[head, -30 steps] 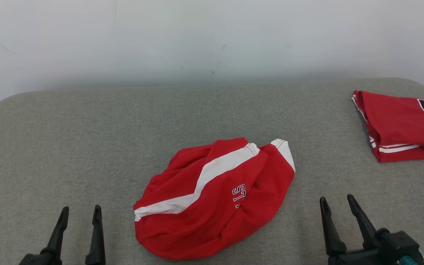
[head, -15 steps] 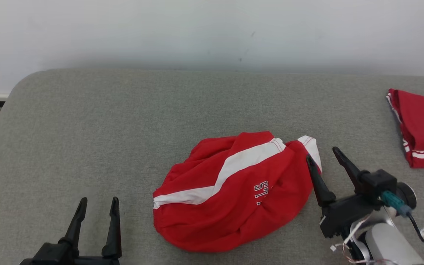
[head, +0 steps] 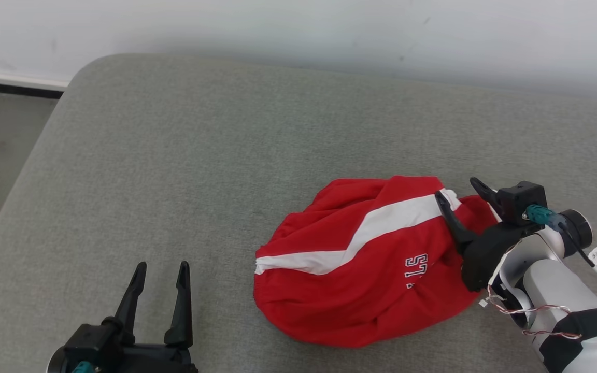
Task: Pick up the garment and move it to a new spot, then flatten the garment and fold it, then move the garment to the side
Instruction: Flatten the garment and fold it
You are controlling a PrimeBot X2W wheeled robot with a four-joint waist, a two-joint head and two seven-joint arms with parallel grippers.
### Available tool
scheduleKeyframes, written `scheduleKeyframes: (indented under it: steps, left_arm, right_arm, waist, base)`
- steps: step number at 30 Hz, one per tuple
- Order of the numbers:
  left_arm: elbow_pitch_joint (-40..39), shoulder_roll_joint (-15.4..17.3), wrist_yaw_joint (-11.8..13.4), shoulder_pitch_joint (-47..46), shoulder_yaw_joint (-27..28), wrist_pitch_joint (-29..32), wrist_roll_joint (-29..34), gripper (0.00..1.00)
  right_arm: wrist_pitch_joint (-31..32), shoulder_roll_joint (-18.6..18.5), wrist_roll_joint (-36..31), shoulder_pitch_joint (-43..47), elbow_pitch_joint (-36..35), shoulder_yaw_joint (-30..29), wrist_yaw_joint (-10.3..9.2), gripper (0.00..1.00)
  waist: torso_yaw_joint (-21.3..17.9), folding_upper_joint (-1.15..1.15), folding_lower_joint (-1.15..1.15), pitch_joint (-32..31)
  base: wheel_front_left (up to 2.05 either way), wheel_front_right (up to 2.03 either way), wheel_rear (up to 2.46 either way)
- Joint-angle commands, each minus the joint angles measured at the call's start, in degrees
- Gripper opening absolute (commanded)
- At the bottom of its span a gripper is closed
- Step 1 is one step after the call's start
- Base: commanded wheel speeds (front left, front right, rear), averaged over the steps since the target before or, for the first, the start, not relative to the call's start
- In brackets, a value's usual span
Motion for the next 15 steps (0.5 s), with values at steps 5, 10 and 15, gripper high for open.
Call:
scheduleKeyframes:
  steps: [5,10,15]
  left_arm:
    - [0.33,-0.02,0.86,-0.39,-1.0,0.0,-0.92,1.0]
    - [0.21,-0.03,0.95,-0.71,-0.67,0.0,-1.07,1.0]
    - [0.24,-0.02,0.68,-0.88,0.49,0.0,-0.27,1.0]
  right_arm:
    - [1.85,-0.86,3.09,-2.1,4.3,2.53,-0.18,1.0]
    - [1.77,-0.78,5.93,-2.86,6.02,5.14,-0.18,0.0]
    - [-2.0,-1.11,7.45,-4.8,7.14,6.98,-0.18,0.0]
  waist:
    - [2.54,0.0,-0.01,1.64]
    - [2.45,0.0,-0.01,1.81]
    - [0.7,0.0,-0.01,1.18]
  base:
    - [0.0,0.0,0.0]
    - [0.0,0.0,0.0]
    - [0.0,0.0,0.0]
